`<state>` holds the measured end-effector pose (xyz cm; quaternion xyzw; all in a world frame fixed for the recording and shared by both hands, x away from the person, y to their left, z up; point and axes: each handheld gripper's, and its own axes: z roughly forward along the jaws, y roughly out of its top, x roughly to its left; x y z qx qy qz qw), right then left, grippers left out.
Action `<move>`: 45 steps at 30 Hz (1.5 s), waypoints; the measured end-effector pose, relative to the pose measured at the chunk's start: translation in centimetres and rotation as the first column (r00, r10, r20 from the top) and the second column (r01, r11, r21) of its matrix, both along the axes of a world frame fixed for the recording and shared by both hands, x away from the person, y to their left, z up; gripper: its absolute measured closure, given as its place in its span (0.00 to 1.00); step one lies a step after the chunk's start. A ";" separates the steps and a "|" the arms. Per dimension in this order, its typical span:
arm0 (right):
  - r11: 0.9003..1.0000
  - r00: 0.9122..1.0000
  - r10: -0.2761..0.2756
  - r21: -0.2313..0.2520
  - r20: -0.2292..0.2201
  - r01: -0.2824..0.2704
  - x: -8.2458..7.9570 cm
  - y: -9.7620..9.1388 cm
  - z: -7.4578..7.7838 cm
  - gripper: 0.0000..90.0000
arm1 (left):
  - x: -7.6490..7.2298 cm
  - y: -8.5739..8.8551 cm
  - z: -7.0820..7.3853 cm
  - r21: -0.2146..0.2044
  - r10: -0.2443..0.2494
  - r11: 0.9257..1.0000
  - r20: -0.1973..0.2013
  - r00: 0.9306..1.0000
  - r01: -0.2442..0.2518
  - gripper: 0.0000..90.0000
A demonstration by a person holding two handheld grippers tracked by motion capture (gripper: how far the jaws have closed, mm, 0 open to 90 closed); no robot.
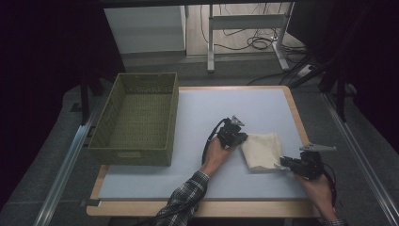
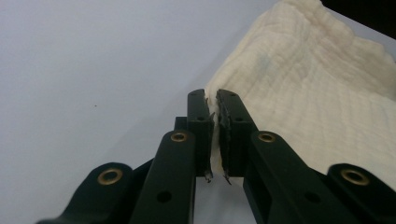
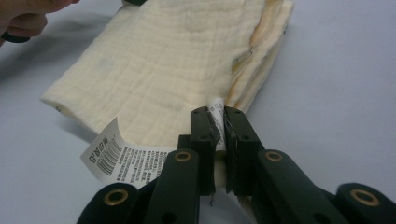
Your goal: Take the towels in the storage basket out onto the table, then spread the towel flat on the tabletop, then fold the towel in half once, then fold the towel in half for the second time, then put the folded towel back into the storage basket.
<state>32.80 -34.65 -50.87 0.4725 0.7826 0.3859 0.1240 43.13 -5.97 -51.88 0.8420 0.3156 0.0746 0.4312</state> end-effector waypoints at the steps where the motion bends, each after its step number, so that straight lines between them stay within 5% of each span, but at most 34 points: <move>1: 1.000 1.000 0.002 0.001 0.002 -0.002 0.0 0.1 0.0 0.92 | 0.0 0.1 0.1 0.002 0.000 1.000 0.001 1.000 0.000 0.94; 16: 0.997 0.996 0.078 -0.002 0.047 -0.078 0.2 2.9 1.8 0.92 | -0.3 2.6 2.2 0.005 0.033 0.999 0.042 0.999 -0.034 0.94; 28: 0.990 0.987 0.139 -0.009 0.087 -0.138 1.1 6.4 3.7 0.92 | -0.4 6.2 4.3 0.021 0.088 0.996 0.077 0.993 -0.090 0.94; 45: 0.978 0.971 0.204 0.012 0.125 -0.207 2.8 11.2 6.1 0.92 | -0.7 11.1 8.6 0.065 0.162 0.983 0.145 0.976 -0.173 0.93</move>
